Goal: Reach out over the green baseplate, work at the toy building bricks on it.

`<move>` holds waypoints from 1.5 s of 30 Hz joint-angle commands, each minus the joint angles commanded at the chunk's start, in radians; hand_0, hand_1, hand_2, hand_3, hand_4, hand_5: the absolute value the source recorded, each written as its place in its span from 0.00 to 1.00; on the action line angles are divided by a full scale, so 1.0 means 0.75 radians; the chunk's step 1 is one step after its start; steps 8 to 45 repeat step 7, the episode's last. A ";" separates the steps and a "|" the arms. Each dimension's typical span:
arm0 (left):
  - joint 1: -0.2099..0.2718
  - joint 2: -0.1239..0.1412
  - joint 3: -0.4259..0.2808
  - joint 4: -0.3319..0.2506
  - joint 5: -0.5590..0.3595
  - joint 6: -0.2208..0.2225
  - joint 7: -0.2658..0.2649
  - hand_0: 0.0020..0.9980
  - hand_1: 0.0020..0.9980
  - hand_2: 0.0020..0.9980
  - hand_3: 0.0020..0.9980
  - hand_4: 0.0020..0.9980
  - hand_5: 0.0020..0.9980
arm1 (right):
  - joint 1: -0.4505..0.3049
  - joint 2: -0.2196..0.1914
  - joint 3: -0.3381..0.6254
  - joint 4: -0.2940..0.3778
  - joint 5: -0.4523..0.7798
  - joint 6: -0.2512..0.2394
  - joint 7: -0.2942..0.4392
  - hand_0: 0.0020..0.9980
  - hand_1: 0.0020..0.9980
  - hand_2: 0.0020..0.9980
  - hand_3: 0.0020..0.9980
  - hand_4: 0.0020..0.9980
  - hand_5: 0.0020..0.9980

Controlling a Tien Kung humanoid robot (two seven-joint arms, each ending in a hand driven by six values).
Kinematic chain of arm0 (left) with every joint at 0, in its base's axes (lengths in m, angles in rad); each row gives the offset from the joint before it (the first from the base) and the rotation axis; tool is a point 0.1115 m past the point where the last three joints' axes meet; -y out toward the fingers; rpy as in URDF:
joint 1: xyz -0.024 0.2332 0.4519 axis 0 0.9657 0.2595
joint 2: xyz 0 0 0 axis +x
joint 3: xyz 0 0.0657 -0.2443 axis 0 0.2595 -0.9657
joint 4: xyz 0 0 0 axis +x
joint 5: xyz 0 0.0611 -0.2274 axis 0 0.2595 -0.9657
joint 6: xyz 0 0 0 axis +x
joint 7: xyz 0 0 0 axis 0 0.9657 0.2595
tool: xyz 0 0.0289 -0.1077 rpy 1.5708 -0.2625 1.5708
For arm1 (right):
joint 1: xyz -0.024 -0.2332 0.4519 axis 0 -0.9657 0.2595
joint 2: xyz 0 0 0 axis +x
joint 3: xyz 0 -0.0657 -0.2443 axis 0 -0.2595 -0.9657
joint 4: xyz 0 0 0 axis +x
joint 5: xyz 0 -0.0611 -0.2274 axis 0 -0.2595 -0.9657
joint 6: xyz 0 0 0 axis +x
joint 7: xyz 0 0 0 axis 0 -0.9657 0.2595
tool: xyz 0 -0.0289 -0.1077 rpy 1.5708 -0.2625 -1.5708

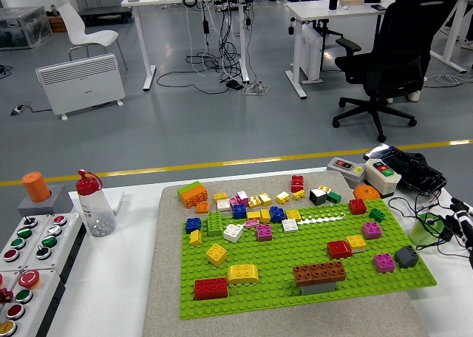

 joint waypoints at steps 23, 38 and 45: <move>0.005 0.001 -0.001 0.000 0.007 -0.001 0.003 0.65 0.69 0.66 0.55 0.28 1.00 | 0.051 -0.033 -0.182 0.062 -0.358 -0.052 -0.007 1.00 0.93 0.97 0.92 0.59 0.75; 0.005 0.001 -0.001 0.000 0.007 -0.001 0.003 0.65 0.69 0.66 0.55 0.28 1.00 | 0.051 -0.033 -0.182 0.062 -0.358 -0.052 -0.007 1.00 0.93 0.97 0.92 0.59 0.75; 0.005 0.001 -0.001 0.000 0.007 -0.001 0.003 0.65 0.69 0.66 0.55 0.28 1.00 | 0.051 -0.033 -0.182 0.062 -0.358 -0.052 -0.007 1.00 0.93 0.97 0.92 0.59 0.75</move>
